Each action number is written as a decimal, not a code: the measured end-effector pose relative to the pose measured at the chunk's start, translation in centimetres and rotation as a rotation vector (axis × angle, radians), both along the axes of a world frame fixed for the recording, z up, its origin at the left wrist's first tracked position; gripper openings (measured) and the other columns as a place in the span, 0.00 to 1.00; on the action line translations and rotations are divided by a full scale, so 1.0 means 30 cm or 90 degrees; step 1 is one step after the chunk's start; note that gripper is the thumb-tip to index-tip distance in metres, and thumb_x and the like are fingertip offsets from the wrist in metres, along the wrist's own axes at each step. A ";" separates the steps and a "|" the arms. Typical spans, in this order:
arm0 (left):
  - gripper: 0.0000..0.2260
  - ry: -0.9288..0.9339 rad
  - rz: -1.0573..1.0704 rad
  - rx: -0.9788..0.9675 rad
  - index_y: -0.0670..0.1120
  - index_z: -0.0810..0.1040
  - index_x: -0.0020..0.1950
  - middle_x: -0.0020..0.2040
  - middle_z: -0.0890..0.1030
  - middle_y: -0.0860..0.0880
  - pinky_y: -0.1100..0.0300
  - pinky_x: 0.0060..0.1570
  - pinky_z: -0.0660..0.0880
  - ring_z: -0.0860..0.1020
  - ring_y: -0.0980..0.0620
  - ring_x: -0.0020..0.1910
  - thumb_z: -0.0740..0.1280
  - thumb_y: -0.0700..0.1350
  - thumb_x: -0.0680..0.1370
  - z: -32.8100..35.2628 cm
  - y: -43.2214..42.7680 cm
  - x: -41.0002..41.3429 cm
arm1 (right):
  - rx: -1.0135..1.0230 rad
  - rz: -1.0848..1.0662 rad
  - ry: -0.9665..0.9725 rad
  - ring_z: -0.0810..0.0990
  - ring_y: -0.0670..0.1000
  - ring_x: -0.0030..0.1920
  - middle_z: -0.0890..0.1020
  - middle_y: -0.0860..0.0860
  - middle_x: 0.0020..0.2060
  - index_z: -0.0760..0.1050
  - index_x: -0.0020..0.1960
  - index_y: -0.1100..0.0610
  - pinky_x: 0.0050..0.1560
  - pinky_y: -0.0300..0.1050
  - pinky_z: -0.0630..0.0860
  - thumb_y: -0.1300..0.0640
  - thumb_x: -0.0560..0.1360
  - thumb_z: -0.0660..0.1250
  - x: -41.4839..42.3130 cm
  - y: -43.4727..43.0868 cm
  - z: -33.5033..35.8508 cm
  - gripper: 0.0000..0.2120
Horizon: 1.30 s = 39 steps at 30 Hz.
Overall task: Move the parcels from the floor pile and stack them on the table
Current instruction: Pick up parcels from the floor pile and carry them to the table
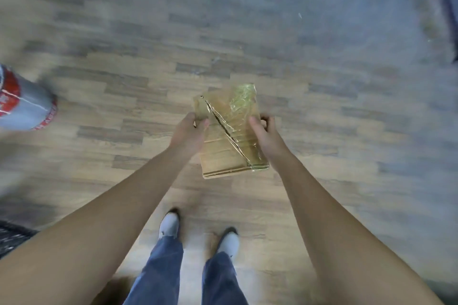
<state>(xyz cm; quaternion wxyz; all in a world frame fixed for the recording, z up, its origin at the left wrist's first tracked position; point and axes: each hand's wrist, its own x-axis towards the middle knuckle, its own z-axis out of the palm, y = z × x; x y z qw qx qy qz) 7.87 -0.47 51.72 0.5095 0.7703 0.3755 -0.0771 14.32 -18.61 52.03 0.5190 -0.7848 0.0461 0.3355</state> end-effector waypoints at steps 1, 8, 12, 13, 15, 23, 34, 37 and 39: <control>0.04 -0.012 -0.005 0.003 0.49 0.72 0.49 0.39 0.74 0.51 0.61 0.29 0.70 0.73 0.53 0.35 0.61 0.48 0.81 0.067 -0.015 0.011 | 0.005 -0.013 -0.011 0.78 0.46 0.42 0.80 0.49 0.54 0.67 0.53 0.42 0.41 0.44 0.73 0.38 0.77 0.63 0.008 -0.019 0.059 0.11; 0.11 -0.102 0.001 -0.026 0.45 0.74 0.55 0.47 0.79 0.45 0.54 0.37 0.75 0.77 0.46 0.38 0.62 0.52 0.80 0.346 -0.109 0.065 | -0.006 -0.010 -0.091 0.79 0.48 0.47 0.79 0.47 0.52 0.67 0.59 0.46 0.49 0.48 0.75 0.38 0.76 0.63 0.085 -0.116 0.382 0.18; 0.09 -0.163 0.003 -0.030 0.44 0.74 0.56 0.43 0.78 0.47 0.54 0.34 0.77 0.77 0.51 0.36 0.63 0.48 0.80 0.451 -0.124 0.096 | -0.004 -0.018 -0.131 0.80 0.51 0.47 0.80 0.50 0.53 0.69 0.56 0.45 0.45 0.47 0.75 0.37 0.73 0.65 0.143 -0.111 0.492 0.17; 0.08 -0.176 0.000 -0.027 0.44 0.75 0.55 0.42 0.78 0.48 0.55 0.33 0.77 0.77 0.51 0.35 0.64 0.47 0.80 0.470 -0.117 0.112 | -0.003 -0.015 -0.133 0.80 0.51 0.45 0.80 0.49 0.52 0.69 0.56 0.45 0.42 0.46 0.74 0.37 0.73 0.65 0.161 -0.100 0.515 0.17; 0.06 -0.186 -0.001 -0.036 0.44 0.76 0.54 0.39 0.77 0.50 0.58 0.30 0.75 0.76 0.51 0.34 0.64 0.45 0.80 0.500 -0.094 0.150 | -0.001 -0.005 -0.144 0.79 0.49 0.47 0.78 0.47 0.51 0.69 0.57 0.46 0.42 0.45 0.72 0.37 0.74 0.64 0.207 -0.069 0.550 0.17; 0.13 -0.161 0.046 -0.112 0.45 0.76 0.53 0.42 0.81 0.48 0.57 0.33 0.74 0.79 0.49 0.38 0.71 0.51 0.74 0.503 0.125 0.426 | -0.056 0.049 -0.156 0.78 0.49 0.43 0.77 0.45 0.47 0.68 0.57 0.45 0.36 0.44 0.69 0.36 0.75 0.62 0.512 0.162 0.570 0.17; 0.21 -0.149 0.110 -0.085 0.48 0.73 0.51 0.48 0.80 0.50 0.53 0.45 0.79 0.79 0.50 0.48 0.76 0.56 0.67 0.537 0.487 0.978 | -0.086 0.121 -0.181 0.78 0.48 0.49 0.79 0.45 0.51 0.70 0.53 0.41 0.48 0.47 0.75 0.32 0.67 0.65 1.066 0.555 0.688 0.19; 0.25 -0.158 0.123 -0.093 0.43 0.72 0.58 0.52 0.79 0.48 0.58 0.40 0.75 0.78 0.50 0.50 0.77 0.53 0.69 0.540 0.555 1.113 | -0.080 0.139 -0.178 0.78 0.49 0.47 0.79 0.45 0.51 0.70 0.55 0.40 0.44 0.47 0.74 0.31 0.66 0.65 1.194 0.620 0.707 0.22; 0.29 -0.155 0.126 -0.083 0.42 0.71 0.60 0.54 0.79 0.48 0.55 0.44 0.77 0.78 0.49 0.53 0.77 0.55 0.68 0.539 0.608 1.206 | -0.081 0.149 -0.178 0.77 0.49 0.45 0.78 0.45 0.52 0.70 0.58 0.43 0.39 0.45 0.70 0.32 0.69 0.64 1.290 0.663 0.715 0.23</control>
